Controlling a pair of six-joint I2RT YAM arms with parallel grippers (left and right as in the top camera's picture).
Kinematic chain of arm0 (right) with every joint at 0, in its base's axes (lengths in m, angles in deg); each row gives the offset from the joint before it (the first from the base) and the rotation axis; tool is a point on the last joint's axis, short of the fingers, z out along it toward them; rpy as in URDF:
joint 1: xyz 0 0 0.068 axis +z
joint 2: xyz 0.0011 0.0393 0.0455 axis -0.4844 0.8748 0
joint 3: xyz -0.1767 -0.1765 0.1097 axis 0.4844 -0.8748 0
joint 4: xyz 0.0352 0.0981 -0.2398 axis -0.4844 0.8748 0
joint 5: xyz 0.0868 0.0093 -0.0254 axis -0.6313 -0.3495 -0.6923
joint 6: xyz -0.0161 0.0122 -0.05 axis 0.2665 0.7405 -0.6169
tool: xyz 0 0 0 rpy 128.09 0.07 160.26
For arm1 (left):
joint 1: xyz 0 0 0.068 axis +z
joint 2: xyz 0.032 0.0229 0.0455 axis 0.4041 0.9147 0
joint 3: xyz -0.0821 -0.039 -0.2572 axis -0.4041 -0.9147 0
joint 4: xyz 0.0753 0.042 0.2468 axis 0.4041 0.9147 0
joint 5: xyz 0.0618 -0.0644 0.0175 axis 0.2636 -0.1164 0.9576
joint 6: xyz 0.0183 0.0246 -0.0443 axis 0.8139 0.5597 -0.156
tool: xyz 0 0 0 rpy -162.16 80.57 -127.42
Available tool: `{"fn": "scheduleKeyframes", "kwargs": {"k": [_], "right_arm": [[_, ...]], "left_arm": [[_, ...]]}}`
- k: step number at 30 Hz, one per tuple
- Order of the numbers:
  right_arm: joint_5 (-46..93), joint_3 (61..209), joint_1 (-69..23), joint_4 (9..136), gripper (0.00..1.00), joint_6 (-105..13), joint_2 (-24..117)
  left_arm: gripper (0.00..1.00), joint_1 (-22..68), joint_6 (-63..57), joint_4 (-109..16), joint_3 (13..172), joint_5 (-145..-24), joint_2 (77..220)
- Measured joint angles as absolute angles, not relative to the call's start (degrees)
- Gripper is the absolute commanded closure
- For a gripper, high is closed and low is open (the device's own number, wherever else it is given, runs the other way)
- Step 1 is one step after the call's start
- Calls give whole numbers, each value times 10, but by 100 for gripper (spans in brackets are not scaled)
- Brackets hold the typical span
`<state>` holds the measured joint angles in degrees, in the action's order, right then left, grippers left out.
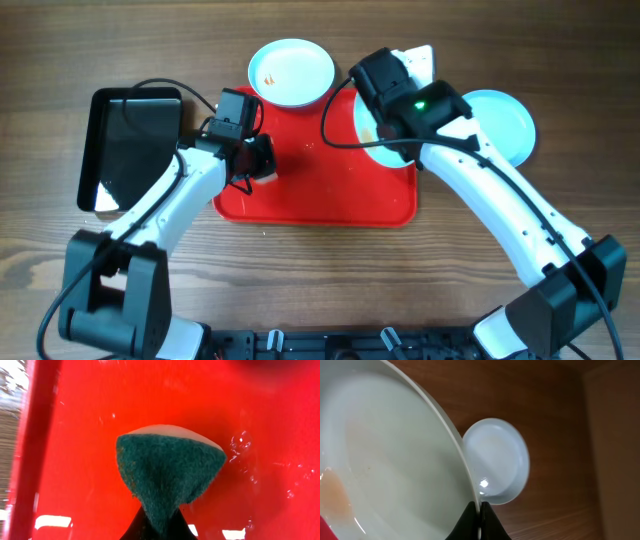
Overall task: Clean dirty plates on tray and stack at the side
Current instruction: 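Lift the plate with the right gripper and stack it on the side plate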
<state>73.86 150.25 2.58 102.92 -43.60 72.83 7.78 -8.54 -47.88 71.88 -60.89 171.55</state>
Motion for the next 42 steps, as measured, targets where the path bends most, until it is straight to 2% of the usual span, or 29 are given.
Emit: {"fn": "scheduleKeyframes", "kwargs": {"k": [9,17,25,29,31,33,34,38,40,42], "right_arm": [[960,1503,130,956,96,-741,728],[1079,1503,190,867,96,-898,728],[1086,1503,190,867,96,-884,728],[989,1504,175,909,96,-750,727],[852,1504,104,941,96,-647,727],[745,1504,3,950,96,-581,725],[647,1504,-72,953,96,-560,721],[377,1497,-342,936,96,-549,714],[267,1461,-439,916,96,-552,709],[220,1406,-496,870,96,-553,706]], "left_arm": [[96,64,-85,-492,717,-647,1730],[96,57,-85,-492,717,-648,1730],[96,57,-85,-492,717,-649,1730],[95,57,-85,-492,717,-648,1730],[95,57,-85,-493,717,-649,1730],[96,57,-85,-494,717,-649,1730],[95,57,-85,-495,717,-649,1730],[96,57,-85,-494,716,-649,1730],[96,57,-85,-494,716,-649,1730],[96,57,-85,-494,716,-649,1730]]}}
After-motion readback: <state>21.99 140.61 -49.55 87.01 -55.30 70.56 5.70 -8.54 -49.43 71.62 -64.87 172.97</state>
